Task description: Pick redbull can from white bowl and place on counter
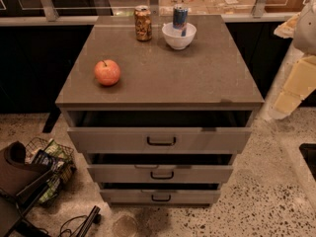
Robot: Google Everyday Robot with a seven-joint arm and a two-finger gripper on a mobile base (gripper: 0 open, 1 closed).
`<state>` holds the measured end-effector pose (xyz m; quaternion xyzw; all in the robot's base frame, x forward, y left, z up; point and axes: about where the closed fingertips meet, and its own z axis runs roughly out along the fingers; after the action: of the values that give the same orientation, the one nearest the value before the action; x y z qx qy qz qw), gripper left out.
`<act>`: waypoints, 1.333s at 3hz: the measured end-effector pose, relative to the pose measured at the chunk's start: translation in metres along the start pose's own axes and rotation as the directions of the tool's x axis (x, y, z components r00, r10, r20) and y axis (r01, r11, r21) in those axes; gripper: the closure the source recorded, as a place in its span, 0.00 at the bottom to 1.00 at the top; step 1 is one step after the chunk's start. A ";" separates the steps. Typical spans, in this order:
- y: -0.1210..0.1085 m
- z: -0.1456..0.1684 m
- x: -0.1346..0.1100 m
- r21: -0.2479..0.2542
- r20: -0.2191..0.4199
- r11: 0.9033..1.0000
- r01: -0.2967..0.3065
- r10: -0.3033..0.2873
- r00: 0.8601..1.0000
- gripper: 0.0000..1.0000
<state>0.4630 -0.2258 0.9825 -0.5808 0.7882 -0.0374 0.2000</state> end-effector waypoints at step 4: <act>-0.189 0.021 -0.022 0.232 0.743 0.895 -0.381 0.090 0.663 0.00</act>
Offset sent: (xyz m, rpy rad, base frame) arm 0.1735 -0.0663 0.0538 0.6695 -0.6377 -0.2539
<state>0.6464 -0.2631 1.0246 -0.3915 0.6953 0.0711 0.5986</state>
